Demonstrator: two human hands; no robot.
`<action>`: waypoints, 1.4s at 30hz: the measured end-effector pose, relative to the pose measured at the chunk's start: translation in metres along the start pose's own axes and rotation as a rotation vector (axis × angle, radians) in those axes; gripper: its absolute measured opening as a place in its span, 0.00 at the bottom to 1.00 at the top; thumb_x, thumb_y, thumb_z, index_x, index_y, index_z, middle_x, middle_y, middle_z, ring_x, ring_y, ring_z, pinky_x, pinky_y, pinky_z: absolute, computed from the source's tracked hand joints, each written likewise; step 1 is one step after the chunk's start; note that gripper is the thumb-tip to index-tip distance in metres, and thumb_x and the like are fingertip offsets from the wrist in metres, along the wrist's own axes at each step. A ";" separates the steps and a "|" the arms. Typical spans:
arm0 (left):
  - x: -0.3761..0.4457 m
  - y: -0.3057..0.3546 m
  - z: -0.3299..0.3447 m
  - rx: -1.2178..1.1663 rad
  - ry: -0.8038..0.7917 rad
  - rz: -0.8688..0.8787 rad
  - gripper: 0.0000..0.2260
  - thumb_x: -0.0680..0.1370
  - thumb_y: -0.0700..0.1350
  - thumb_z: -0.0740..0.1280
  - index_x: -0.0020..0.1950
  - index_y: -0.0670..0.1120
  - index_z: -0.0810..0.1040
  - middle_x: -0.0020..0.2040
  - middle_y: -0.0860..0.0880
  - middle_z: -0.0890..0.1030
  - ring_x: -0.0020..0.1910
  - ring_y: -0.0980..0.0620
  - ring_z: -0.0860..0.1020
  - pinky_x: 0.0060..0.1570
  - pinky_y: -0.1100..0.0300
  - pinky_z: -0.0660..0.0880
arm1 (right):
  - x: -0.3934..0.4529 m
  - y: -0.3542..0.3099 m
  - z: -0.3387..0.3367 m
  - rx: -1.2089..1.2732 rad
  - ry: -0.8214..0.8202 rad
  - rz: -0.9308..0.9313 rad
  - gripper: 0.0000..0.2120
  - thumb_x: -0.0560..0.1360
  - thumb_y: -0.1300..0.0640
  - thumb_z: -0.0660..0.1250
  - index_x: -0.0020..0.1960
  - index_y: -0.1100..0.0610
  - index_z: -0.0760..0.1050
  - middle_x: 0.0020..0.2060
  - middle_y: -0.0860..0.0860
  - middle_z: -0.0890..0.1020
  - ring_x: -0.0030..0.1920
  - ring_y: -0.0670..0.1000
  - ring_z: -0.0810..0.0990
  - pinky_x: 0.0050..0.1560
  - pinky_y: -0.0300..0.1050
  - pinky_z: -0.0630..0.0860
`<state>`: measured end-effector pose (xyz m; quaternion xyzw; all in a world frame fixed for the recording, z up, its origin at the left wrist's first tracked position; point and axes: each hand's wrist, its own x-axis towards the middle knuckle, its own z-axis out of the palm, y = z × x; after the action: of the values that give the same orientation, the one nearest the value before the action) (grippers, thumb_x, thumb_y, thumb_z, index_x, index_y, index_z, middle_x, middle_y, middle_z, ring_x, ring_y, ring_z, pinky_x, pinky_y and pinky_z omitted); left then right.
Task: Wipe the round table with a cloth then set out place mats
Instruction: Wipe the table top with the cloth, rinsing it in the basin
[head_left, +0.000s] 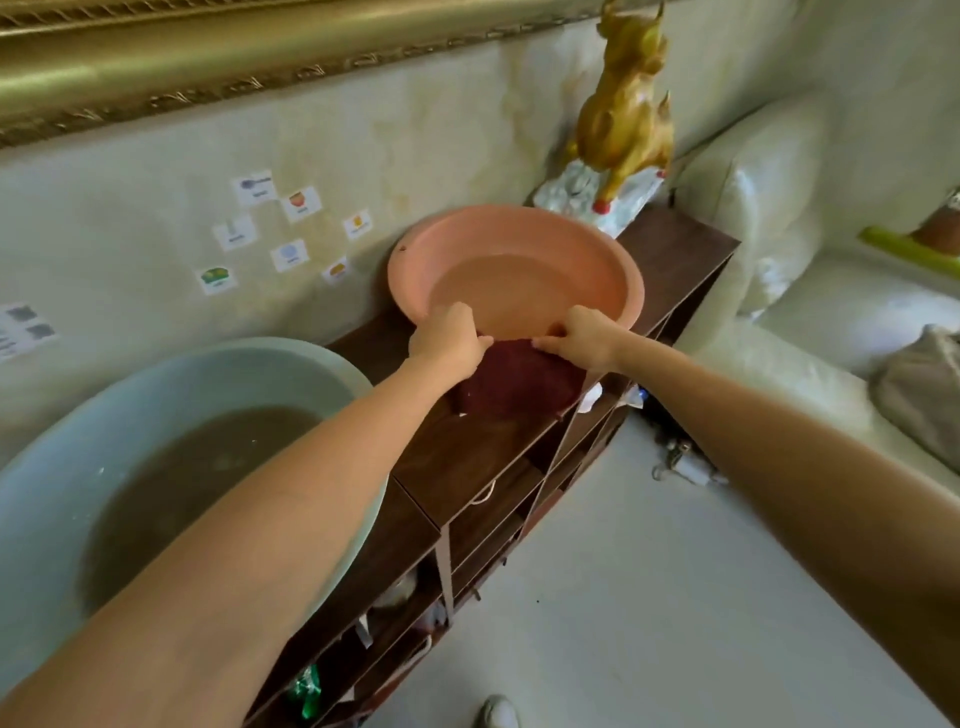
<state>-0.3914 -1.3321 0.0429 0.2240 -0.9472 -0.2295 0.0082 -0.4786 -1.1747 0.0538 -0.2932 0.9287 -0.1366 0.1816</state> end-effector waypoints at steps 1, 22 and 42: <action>0.007 0.002 0.001 -0.026 0.002 -0.023 0.18 0.78 0.51 0.68 0.63 0.42 0.75 0.59 0.44 0.78 0.59 0.43 0.77 0.55 0.52 0.73 | 0.004 0.003 -0.003 0.005 -0.014 -0.037 0.17 0.80 0.52 0.63 0.36 0.60 0.70 0.31 0.49 0.71 0.35 0.51 0.70 0.37 0.44 0.64; 0.135 0.016 -0.026 -0.342 0.008 0.131 0.07 0.77 0.43 0.69 0.55 0.45 0.78 0.51 0.50 0.80 0.52 0.51 0.78 0.46 0.61 0.72 | 0.101 0.013 -0.054 0.241 0.319 -0.203 0.09 0.72 0.70 0.62 0.50 0.62 0.75 0.47 0.53 0.80 0.50 0.55 0.78 0.50 0.49 0.72; 0.179 0.031 0.066 0.363 -0.617 -0.096 0.33 0.82 0.56 0.51 0.77 0.50 0.33 0.76 0.52 0.31 0.75 0.47 0.32 0.74 0.47 0.35 | 0.209 0.081 0.009 -0.453 -0.364 -0.339 0.34 0.81 0.38 0.44 0.77 0.51 0.31 0.76 0.53 0.32 0.76 0.52 0.32 0.74 0.53 0.31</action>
<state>-0.5736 -1.3559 -0.0185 0.1864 -0.9187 -0.1147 -0.3286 -0.6744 -1.2356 -0.0369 -0.4960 0.8257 0.0996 0.2495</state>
